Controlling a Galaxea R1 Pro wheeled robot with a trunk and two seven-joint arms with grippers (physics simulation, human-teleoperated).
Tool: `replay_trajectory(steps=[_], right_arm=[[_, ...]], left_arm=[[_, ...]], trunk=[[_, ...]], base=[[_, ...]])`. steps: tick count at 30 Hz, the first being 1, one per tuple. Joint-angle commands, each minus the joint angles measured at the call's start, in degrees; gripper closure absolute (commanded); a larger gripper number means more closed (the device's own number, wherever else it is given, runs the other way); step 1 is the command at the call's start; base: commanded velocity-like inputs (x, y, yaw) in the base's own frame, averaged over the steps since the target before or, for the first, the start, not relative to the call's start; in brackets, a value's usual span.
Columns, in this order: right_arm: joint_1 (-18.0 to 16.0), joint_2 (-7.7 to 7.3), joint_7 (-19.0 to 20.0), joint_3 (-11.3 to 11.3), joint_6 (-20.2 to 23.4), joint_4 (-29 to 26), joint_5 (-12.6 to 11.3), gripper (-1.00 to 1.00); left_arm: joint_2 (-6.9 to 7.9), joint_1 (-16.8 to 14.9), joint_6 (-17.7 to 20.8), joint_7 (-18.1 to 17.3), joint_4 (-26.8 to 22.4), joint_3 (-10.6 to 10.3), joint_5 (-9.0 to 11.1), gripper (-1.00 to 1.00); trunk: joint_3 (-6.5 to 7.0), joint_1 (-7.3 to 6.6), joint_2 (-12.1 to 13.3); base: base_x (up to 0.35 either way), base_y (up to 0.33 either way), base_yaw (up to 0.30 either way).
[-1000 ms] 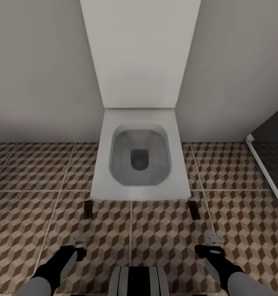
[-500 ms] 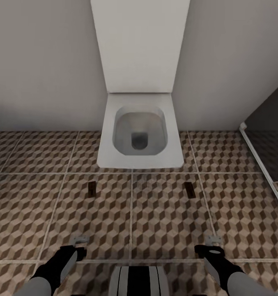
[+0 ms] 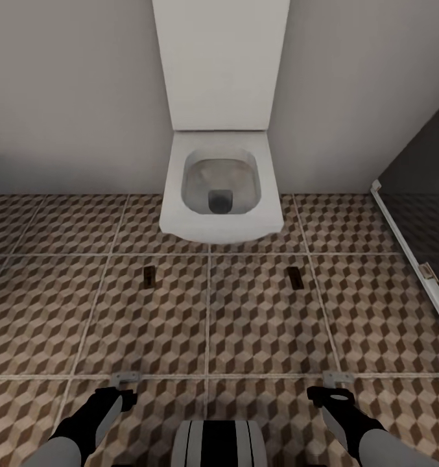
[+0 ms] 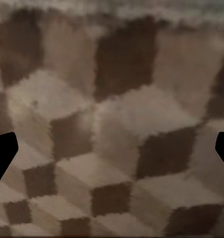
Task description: Take the four mousetraps from the cabinet in the bathroom and place them on the bathroom floor. Make sure all four end up on the same floor surface, and ensure that at least two of them are either under or directly next to the same bathroom sink.
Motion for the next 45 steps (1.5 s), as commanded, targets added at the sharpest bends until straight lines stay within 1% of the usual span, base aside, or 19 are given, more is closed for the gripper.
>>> replay_trajectory(steps=[1, 16, 45], right_arm=[[0.0, -0.03, -0.3, 0.5, 0.3, -0.1, -0.6, -1.0], [0.0, -0.03, -0.3, 0.5, 0.3, -0.1, -0.6, -1.0], [0.0, 0.06, -0.3, 0.5, 0.3, -0.1, -0.3, -1.0]], left_arm=[[0.01, 0.0, 0.3, 0.4, -0.1, -0.3, 0.6, -1.0], [-0.09, 0.0, 0.3, 0.5, -0.2, -0.3, 0.6, -1.0], [-0.11, 0.0, 1.0, 0.4, -0.2, -0.5, 0.6, -1.0]], trunk=[[-0.03, -0.02, 0.0], [-0.03, -0.02, 0.0], [6.39, -0.77, 0.4]], base=[[-0.074, 0.0, 0.0], [-0.017, 0.0, 0.0], [0.0, 0.0, 0.0]])
